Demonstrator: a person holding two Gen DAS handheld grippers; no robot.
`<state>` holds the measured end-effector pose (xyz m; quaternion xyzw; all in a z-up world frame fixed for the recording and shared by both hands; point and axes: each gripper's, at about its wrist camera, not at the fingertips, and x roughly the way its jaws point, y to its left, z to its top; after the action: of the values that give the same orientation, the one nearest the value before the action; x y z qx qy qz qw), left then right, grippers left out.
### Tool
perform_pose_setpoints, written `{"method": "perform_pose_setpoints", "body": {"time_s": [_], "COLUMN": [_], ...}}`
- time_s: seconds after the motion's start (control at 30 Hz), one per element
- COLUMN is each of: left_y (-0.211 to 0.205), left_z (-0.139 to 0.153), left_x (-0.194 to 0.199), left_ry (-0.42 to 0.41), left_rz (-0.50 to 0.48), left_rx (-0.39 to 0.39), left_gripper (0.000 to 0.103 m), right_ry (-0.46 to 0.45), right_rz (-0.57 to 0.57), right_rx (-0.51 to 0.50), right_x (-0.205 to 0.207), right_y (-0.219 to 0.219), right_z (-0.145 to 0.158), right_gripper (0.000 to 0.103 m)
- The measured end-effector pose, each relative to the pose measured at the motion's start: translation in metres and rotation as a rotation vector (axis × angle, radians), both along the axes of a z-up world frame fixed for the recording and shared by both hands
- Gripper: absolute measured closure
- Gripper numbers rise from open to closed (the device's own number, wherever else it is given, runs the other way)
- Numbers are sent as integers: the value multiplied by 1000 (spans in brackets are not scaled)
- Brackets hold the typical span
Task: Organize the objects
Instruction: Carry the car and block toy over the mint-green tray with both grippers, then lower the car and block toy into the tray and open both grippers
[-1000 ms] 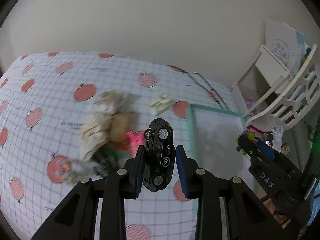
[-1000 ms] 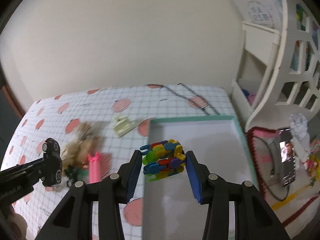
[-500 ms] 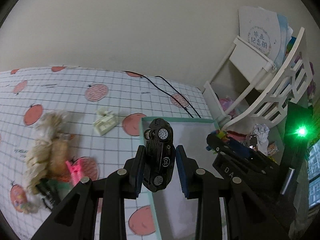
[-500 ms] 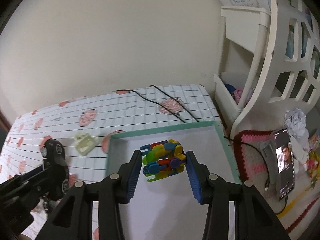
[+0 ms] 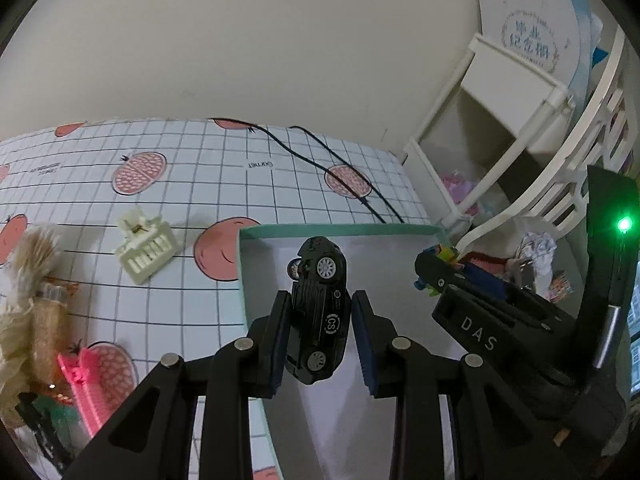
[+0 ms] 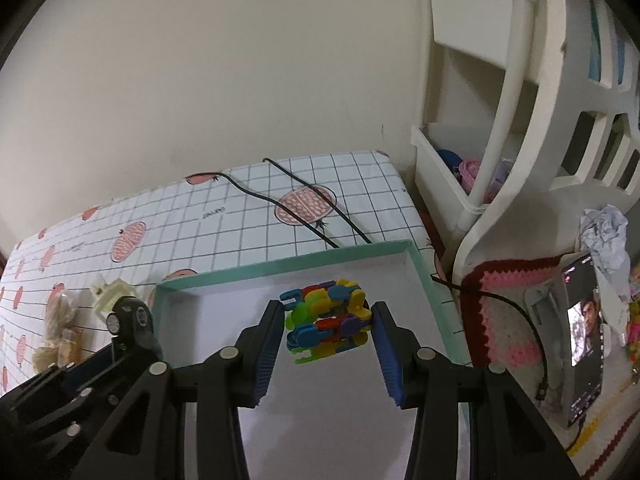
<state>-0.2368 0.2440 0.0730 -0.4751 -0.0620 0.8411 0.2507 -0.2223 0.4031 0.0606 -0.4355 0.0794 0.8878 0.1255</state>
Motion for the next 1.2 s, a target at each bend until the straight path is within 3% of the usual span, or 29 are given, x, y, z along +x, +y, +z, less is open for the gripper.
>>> {"method": "perform_pose_setpoints", "body": {"time_s": [0.47,1.2], "left_y": [21,18], "left_z": [-37,-34], "left_x": [-10,-6], "left_ry": [-31,-50], "left_rz": [1,-4], "left_rx": [-40,-44], "left_gripper": [71,71], "right_ry": [-39,-19], "right_rz": [-21,-5], "right_rx": [-21,-51], "right_x": [-12,-7], "right_y": [5,9], "right_z": [-29,-23], "right_gripper": [55,55]}}
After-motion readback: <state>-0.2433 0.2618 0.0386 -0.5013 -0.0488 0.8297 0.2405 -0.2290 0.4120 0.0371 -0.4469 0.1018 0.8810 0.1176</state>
